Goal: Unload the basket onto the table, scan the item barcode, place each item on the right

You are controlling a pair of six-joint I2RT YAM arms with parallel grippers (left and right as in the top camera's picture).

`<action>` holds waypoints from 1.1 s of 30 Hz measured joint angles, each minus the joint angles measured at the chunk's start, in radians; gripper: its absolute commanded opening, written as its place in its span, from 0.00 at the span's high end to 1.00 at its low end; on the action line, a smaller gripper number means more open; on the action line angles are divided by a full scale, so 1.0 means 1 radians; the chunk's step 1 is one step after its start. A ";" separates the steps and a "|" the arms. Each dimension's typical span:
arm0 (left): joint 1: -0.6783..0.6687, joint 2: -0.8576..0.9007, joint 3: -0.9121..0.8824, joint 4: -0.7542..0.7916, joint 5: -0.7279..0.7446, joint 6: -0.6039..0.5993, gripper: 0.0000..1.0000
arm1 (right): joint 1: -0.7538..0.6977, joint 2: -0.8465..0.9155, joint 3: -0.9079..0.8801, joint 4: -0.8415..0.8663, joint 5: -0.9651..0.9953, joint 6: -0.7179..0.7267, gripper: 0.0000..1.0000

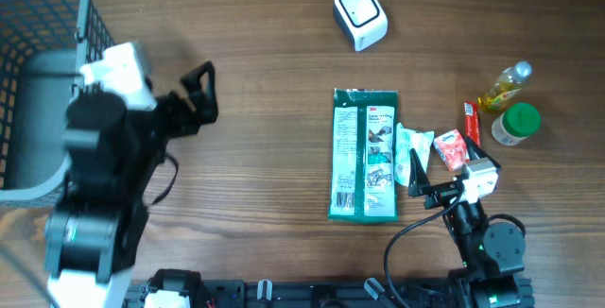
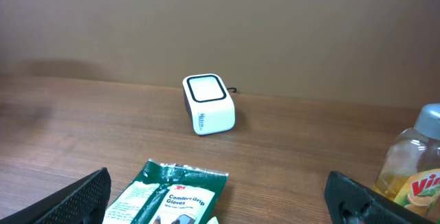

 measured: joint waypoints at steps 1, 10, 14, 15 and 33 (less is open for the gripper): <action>0.000 -0.021 0.000 -0.012 -0.008 0.000 0.00 | 0.000 0.000 0.000 0.000 0.000 0.000 0.00; 0.000 -0.130 -0.016 -0.161 -0.038 0.000 0.00 | 0.000 0.000 0.000 0.000 0.000 0.000 0.00; 0.000 -0.175 -0.098 -0.209 -0.040 0.000 0.00 | 0.000 0.000 0.000 0.000 0.000 0.000 0.00; 0.000 -0.189 -0.126 -0.212 -0.040 0.000 0.00 | 0.000 0.000 0.000 0.000 0.000 0.000 0.00; 0.000 -0.642 -0.579 0.428 -0.002 0.000 0.00 | 0.000 0.000 0.000 0.000 0.000 0.000 0.00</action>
